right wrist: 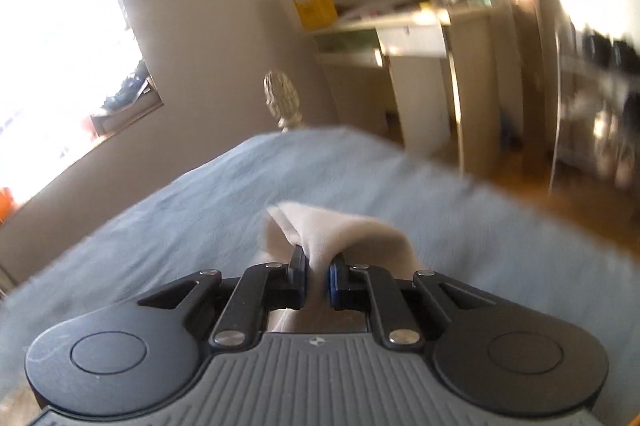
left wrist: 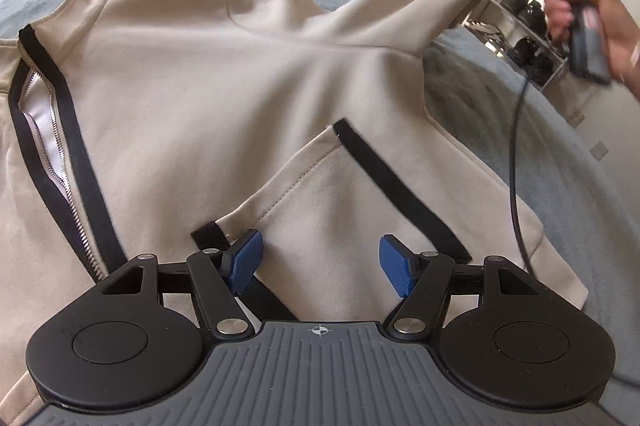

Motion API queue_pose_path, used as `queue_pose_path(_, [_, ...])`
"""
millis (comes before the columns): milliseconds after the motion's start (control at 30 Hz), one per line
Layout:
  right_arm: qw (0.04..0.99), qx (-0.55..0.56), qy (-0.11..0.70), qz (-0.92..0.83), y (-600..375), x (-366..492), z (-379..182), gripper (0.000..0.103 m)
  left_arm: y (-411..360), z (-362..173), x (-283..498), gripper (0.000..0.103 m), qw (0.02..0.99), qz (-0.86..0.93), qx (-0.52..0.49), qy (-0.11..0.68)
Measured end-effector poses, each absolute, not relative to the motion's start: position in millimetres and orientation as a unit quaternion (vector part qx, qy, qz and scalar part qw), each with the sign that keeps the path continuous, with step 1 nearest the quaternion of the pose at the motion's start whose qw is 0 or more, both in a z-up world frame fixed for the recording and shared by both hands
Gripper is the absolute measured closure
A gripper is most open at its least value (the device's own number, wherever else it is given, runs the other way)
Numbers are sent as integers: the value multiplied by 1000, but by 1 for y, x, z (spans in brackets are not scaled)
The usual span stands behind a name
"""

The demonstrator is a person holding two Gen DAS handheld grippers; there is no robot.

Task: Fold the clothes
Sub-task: 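Carry the sleeve across the hoodie body and open the right gripper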

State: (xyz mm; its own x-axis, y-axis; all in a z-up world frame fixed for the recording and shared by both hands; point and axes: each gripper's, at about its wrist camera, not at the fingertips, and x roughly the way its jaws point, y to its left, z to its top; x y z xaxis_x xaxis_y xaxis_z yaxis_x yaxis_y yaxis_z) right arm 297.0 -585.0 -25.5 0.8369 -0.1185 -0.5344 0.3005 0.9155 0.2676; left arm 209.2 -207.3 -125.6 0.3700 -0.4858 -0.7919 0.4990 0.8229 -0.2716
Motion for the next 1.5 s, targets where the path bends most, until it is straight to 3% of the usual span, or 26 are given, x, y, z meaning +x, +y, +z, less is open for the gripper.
queue_pose_path(200, [935,159,290,-128,-591,319,-60,90,-203,-127,209,38,825,-304,13,477])
queue_pose_path(267, [915,206,308,-158,-606,312,-81,82,-202,-127,208,38,824,-307,14,476])
queue_pose_path(333, [887,270,324,-185,-630,298,-102,56,-201,-126,208,38,823,-310,17,476])
queue_pose_path(467, [846,378,316,-205,-672,250,-121,42,-200,-126,210,38,819,-318,14,477])
queue_pose_path(567, [809,466,302,-194,-691,210,-128,42,-196,-126,212,38,817,-325,9,476])
queue_pose_path(767, [806,490,297,-148,-675,138,-111,42,-192,-125,215,38,814,-331,-8,477])
queue_pose_path(1033, [836,405,355,-109,-656,103,-88,42,-195,-127,220,38,813,-331,-20,478])
queue_pose_path(1200, [810,370,454,-6,-586,82,-109,42,-190,-129,221,38,812,-330,-39,480])
queue_pose_path(1267, [810,369,456,13,-575,78,-114,43,-189,-129,221,38,812,-329,-42,479])
queue_pose_path(1467, [804,373,458,71,-567,79,-118,57,-188,-129,219,38,814,-327,-43,478])
queue_pose_path(1500, [807,364,460,73,-564,78,-116,64,-188,-129,219,38,815,-327,-43,477])
